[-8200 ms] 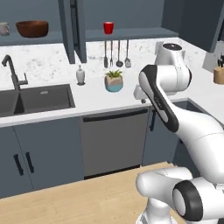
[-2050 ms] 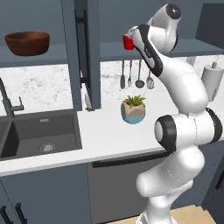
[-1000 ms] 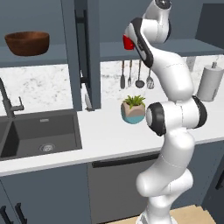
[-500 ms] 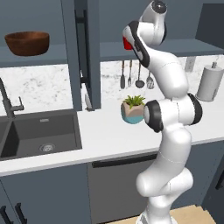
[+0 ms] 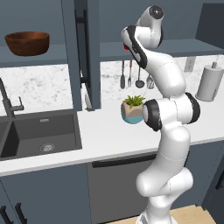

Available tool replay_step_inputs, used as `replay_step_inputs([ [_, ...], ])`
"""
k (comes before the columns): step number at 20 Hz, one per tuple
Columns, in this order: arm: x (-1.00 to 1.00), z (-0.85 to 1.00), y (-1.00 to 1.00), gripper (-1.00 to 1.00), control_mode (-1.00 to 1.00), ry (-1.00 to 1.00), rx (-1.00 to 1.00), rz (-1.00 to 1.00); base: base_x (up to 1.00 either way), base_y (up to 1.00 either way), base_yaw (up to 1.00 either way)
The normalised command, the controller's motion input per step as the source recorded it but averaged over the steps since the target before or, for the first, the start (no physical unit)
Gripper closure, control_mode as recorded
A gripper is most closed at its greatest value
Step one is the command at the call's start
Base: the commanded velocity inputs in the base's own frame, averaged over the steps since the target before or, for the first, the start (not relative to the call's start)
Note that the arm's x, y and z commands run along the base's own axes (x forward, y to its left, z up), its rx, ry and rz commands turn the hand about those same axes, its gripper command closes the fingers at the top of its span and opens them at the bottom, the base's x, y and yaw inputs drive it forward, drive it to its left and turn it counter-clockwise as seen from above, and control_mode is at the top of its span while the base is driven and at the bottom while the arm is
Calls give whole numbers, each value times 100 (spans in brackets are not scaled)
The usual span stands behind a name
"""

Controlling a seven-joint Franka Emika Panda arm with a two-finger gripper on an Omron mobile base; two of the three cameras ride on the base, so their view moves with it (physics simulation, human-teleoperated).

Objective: Gather all objects into one cabinet and sort the glasses and bowls to opposite sides.

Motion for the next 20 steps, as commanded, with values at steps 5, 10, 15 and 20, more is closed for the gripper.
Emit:
replay_step_inputs([
  [5, 12, -1, 0, -100, -100, -3, 0, 0, 0, 0, 0],
  [10, 6, -4, 0, -100, -100, 2, 0, 0, 0, 0, 0],
  [15, 3, -14, 0, -100, -100, 10, 0, 0, 0, 0, 0],
  [20, 13, -1, 0, -100, -100, 0, 0, 0, 0, 0, 0],
])
